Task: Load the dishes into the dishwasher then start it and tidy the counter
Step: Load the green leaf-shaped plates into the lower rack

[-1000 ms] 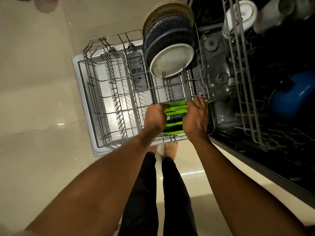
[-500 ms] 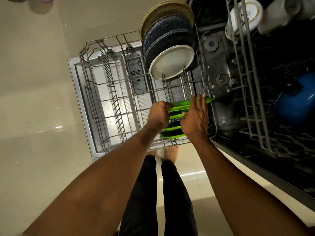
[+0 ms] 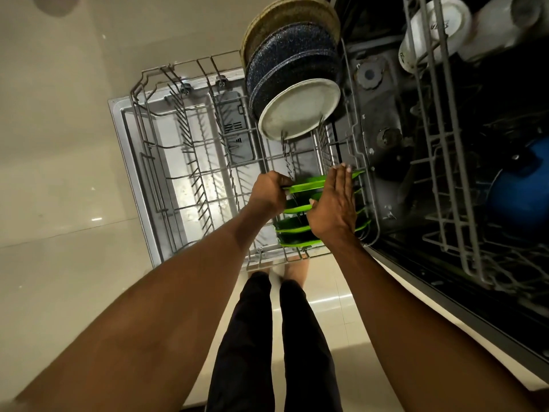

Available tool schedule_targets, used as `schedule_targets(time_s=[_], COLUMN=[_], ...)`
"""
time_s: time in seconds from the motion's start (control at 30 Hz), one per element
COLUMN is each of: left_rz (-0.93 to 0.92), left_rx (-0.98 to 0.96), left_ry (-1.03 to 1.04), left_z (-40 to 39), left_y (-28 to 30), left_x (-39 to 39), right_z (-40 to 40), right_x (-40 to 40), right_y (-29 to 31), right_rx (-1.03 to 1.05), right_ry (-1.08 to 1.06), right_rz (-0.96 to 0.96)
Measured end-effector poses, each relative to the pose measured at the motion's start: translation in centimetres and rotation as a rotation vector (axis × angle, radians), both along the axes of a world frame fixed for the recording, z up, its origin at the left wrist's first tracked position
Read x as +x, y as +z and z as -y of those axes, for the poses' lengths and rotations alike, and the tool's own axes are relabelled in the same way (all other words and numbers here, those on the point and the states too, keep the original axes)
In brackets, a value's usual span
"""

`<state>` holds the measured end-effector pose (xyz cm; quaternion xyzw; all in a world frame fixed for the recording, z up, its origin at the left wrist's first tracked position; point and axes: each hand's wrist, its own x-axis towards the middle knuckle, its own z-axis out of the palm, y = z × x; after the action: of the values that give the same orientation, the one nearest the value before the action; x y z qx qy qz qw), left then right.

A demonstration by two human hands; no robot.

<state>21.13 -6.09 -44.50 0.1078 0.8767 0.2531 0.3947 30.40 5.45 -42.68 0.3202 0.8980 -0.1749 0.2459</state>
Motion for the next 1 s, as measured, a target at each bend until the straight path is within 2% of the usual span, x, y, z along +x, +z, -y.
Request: schedule_targets(time_s=[0.23,0.4,0.57,0.67,0.83,1.0], left_rz=[0.065,0.114,0.057,0.064,-0.063,-0.128], left_rx=[-0.01,0.025,-0.119,-0.12,-0.077,-0.143], left_ry=[0.012,-0.083,-0.247,-0.255,-0.365,-0.444], left_z=[-0.1,-0.2,0.7,2.0,5.0,7.5], left_y=[-0.7,-0.4,0.6,1.8,5.4,10.3], left_x=[-0.5,-0.2,0.6,1.2,2.2,2.5], right_z=[0.3,-0.4,0.0,0.9,2.8,5.6], right_x=[-1.7,-2.7,-2.4,-2.4,-2.8,-2.8], right_y=[-0.7,-1.1,-0.1,1.2,4.7,10.0], right_rx=[-0.06,-0.096,-0.076,-0.074,-0.076,-0.096], right_ry=[-0.05,-0.083,-0.05,-0.031,0.095,0.205], right_rz=[0.09,0.124,0.141,0.132,0.081,0.07])
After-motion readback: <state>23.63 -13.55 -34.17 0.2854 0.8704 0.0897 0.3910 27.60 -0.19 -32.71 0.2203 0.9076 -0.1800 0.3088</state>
